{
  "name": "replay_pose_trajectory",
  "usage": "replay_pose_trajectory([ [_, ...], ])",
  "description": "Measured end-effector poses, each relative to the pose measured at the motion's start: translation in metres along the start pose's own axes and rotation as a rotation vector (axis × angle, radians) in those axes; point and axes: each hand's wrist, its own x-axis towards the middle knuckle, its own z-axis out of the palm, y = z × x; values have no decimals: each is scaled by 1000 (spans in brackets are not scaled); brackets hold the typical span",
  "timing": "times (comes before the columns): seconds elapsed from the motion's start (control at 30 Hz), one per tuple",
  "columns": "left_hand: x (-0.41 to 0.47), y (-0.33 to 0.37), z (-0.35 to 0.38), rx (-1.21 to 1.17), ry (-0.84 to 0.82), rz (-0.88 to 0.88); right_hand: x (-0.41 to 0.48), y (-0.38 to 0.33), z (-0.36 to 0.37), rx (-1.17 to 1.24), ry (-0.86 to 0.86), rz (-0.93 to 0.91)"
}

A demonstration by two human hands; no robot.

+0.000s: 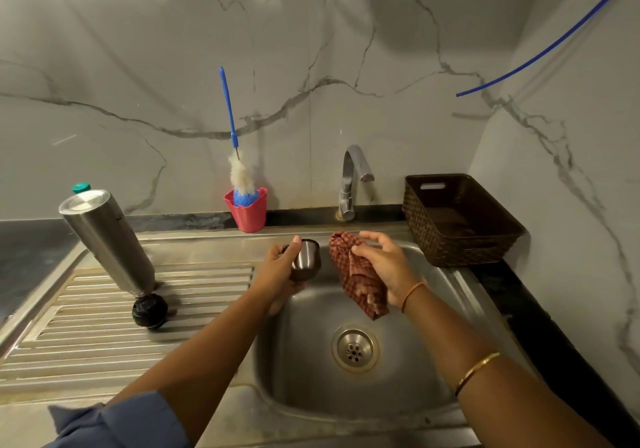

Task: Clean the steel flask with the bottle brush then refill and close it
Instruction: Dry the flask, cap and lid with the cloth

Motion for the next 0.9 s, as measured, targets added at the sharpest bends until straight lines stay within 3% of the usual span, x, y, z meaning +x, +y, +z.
replay_pose_trajectory([
  [0.1,1,2,3,5,45,-5,-6,4,19,-230,44,-254],
  [0.23,0,3,11,39,64,7,-14,21,50,-836,137,-684],
  [0.3,-3,8,14,45,27,43,-16,30,57,-1060,94,-758],
  [0.37,-7,11,13,107,-8,104,-16,31,56,-1116,77,-746],
  [0.43,-10,13,11,172,-35,168,-12,24,52,-1032,48,-748],
  [0.5,-13,13,9,254,-63,242,-7,10,47,-756,36,-682],
  [0.63,-23,16,14,298,-103,396,-1,-14,26,173,-266,22],
  [0.7,-25,20,17,335,-109,439,4,-10,17,480,-345,189],
  [0.73,-25,21,17,355,-99,452,5,-8,19,478,-325,177],
  [0.8,-22,21,18,330,-76,422,0,-4,28,115,-190,-43],
  [0.9,-20,23,20,297,-67,349,-4,6,39,-601,43,-588],
])
